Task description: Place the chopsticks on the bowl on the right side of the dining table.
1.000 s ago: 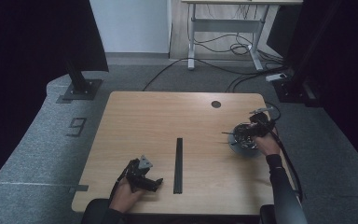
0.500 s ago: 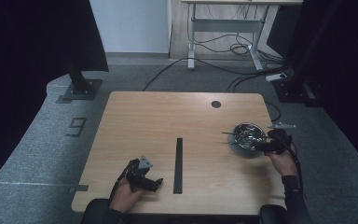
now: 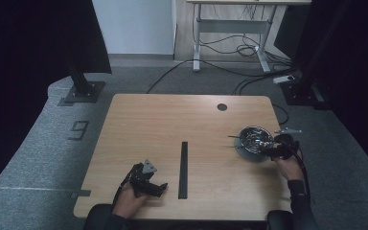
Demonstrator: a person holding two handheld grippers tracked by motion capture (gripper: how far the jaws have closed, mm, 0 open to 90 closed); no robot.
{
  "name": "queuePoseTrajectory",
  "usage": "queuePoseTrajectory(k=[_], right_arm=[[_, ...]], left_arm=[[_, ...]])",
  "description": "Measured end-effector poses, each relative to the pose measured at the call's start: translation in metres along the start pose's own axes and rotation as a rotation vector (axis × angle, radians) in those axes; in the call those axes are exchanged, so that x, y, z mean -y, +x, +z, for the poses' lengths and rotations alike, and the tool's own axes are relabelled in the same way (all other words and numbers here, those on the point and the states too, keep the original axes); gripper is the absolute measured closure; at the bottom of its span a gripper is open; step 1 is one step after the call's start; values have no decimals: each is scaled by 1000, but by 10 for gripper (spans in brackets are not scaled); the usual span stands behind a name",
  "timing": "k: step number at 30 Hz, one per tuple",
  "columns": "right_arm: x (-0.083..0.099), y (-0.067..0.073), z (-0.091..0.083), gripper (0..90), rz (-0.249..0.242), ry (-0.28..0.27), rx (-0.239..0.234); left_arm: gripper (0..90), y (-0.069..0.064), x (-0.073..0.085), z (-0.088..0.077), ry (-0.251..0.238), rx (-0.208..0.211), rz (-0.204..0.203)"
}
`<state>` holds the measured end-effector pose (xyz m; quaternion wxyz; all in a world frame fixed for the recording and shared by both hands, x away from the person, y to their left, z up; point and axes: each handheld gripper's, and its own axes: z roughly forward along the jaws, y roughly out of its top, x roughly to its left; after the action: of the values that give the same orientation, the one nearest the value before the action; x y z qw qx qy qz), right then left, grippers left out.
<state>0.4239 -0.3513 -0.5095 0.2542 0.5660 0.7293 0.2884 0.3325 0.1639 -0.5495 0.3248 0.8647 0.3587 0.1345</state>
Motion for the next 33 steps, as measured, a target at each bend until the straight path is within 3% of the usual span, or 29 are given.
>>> queuePoseTrajectory(k=[20, 26, 33], right_arm=[[-3, -8, 10, 0, 4, 10, 11], [0, -4, -5, 0, -35, -3, -13], [10, 0, -24, 0, -43, -26, -37]], left_arm=[[3, 0, 0, 0, 0, 0, -1], [3, 0, 0, 0, 0, 0, 0], [3, 0, 0, 0, 0, 0, 0]])
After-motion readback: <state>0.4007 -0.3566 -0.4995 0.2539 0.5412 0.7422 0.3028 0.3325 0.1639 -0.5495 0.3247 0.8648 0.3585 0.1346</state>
